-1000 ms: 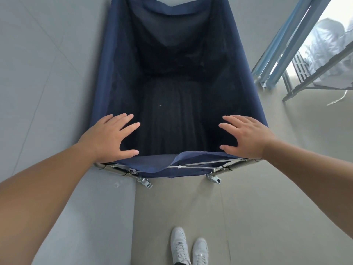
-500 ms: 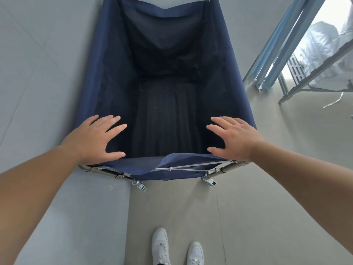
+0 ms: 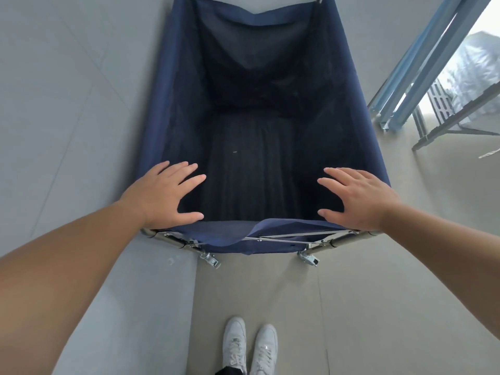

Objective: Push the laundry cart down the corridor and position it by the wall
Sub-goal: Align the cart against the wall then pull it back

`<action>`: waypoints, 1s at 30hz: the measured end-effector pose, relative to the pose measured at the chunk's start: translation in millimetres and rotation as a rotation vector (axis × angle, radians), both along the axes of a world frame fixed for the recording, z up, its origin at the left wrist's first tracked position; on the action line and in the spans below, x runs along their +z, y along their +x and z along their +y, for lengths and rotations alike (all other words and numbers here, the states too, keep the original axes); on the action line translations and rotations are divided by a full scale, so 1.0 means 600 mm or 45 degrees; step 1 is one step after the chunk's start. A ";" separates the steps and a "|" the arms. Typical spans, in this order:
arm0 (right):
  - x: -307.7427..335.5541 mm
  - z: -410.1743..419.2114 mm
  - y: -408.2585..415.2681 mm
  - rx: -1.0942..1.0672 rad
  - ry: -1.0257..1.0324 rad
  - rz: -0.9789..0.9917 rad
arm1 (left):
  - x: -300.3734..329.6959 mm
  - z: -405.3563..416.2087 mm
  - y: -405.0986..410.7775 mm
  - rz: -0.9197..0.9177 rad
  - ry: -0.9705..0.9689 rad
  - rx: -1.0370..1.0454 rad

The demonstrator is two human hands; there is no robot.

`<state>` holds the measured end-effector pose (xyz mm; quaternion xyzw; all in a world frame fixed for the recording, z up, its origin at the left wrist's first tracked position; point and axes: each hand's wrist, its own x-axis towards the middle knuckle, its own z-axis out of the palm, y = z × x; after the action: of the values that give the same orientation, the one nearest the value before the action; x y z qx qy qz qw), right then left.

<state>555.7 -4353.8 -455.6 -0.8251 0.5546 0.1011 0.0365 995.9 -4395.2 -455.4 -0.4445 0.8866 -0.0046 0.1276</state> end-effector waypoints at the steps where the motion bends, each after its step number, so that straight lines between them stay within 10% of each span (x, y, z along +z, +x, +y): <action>1: 0.000 0.000 0.000 0.009 -0.002 -0.006 | 0.001 0.001 0.000 -0.008 -0.001 0.002; 30: -0.003 0.000 -0.006 0.042 0.005 -0.072 | 0.004 0.005 -0.002 0.019 0.061 0.070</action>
<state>552.3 -4353.7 -457.1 -0.8367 0.5394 0.0794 0.0522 994.5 -4392.5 -453.0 -0.4654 0.8750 0.0233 0.1315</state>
